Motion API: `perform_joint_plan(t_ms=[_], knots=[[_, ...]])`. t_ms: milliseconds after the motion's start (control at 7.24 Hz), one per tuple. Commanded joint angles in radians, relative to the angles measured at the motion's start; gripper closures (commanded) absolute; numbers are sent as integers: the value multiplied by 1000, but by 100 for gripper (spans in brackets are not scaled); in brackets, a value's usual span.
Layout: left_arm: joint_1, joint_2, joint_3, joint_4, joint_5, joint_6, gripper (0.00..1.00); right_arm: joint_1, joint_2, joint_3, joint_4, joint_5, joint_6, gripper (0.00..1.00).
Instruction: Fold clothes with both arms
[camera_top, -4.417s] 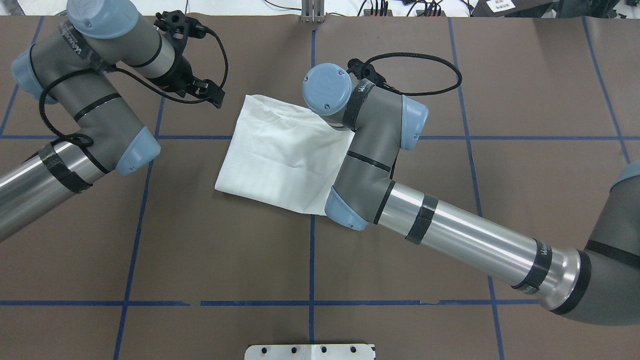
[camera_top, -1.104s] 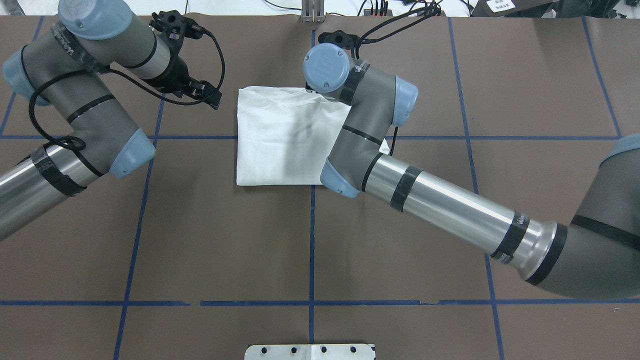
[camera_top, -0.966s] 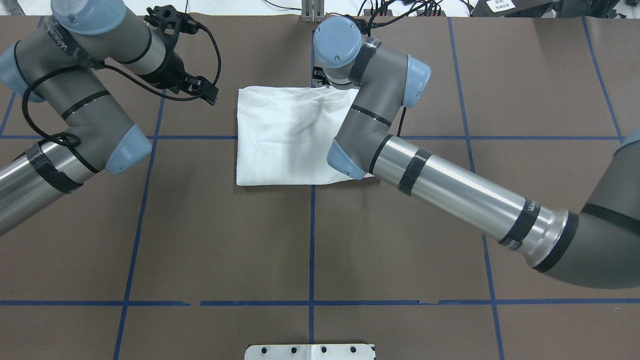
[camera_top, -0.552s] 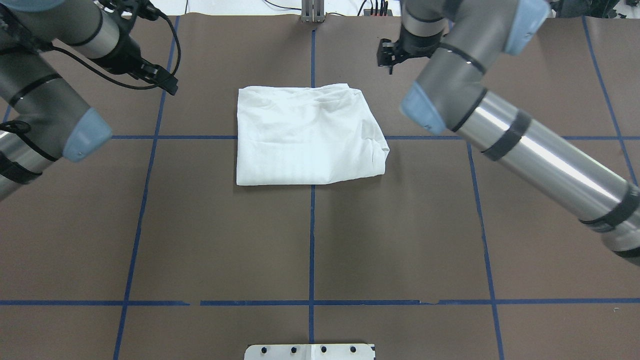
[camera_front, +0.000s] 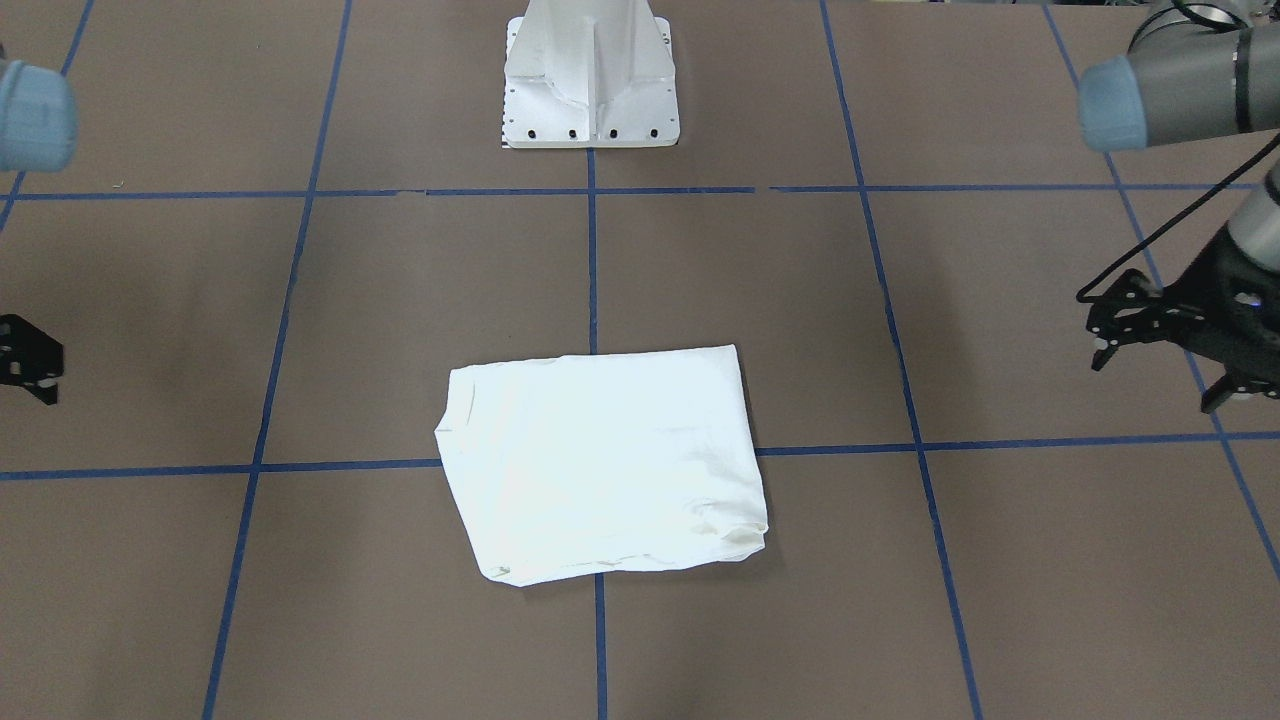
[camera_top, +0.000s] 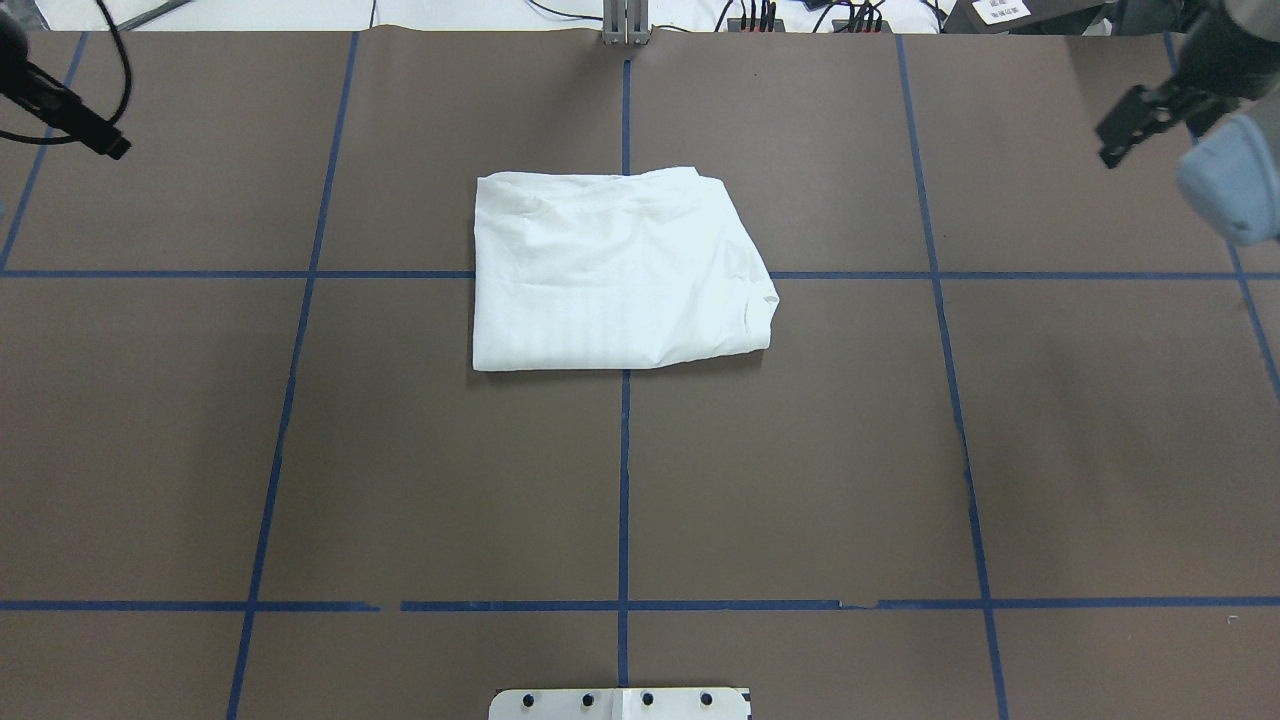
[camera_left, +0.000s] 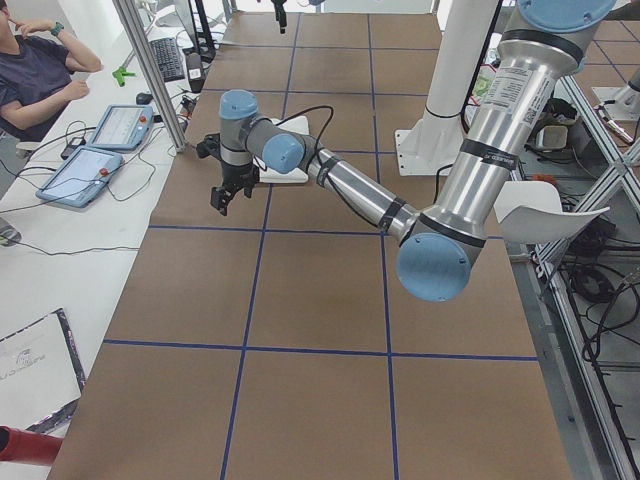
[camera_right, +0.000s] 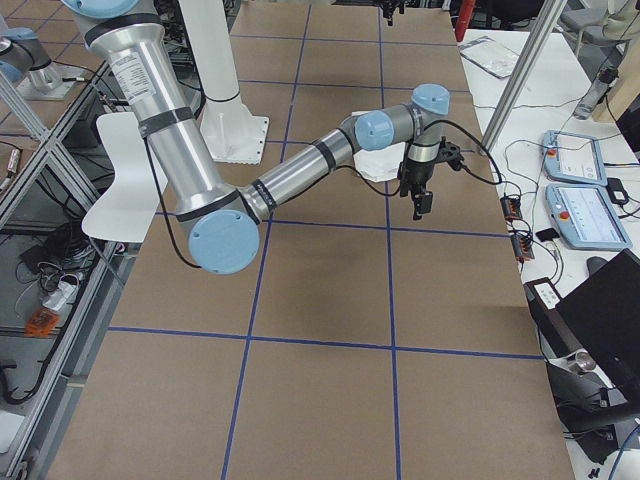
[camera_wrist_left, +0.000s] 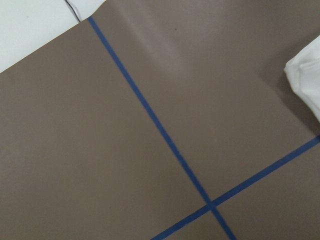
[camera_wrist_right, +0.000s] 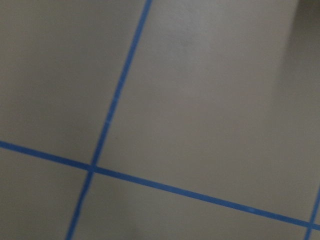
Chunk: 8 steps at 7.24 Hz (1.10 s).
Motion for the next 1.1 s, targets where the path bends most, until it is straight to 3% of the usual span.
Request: perform_joint_plan(t_ms=[0, 276, 414, 690, 966], knots=[[-122, 187, -33, -4, -50, 90, 0, 173, -223, 15, 1, 68, -339, 0], [-220, 281, -33, -4, -41, 93, 0, 274, -395, 38, 13, 79, -399, 0], [-240, 328, -29, 1, -47, 89, 0, 297, -466, 40, 100, 83, -385, 0], [-254, 384, -30, -2, -64, 89, 0, 304, -500, 53, 114, 90, -296, 0], [-254, 427, -17, -10, -159, 76, 0, 301, -500, 58, 114, 90, -258, 0]])
